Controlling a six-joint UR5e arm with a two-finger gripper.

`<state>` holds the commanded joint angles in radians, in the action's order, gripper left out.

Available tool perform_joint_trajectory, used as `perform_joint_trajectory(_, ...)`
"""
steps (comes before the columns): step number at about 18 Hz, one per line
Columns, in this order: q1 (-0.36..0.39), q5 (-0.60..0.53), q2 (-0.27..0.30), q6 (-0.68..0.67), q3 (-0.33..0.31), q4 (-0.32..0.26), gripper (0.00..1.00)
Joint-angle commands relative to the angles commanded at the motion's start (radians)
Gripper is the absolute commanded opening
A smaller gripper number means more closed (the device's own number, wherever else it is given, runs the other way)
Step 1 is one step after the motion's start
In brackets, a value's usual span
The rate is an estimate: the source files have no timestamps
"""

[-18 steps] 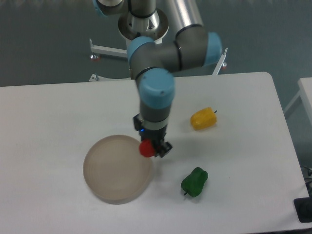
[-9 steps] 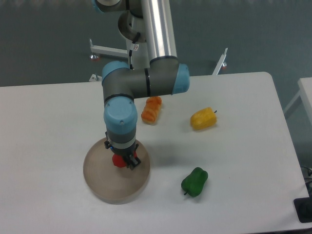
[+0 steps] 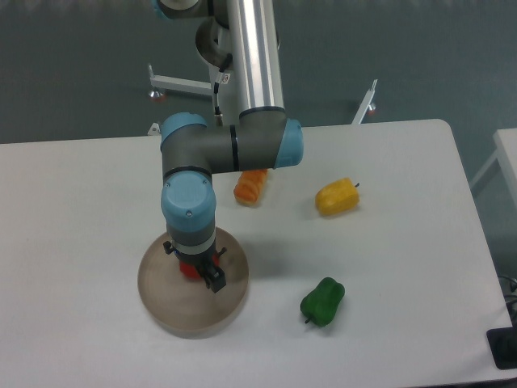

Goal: Place the red pepper on the plate

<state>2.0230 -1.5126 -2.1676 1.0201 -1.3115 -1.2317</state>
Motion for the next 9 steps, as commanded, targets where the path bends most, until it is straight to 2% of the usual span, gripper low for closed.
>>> perform_joint_trajectory(4,0.089,0.006,0.031,0.093,0.0,-0.008,1.0)
perform_joint_trajectory(9,0.206,0.026,0.058,0.225,0.003,-0.063,1.0)
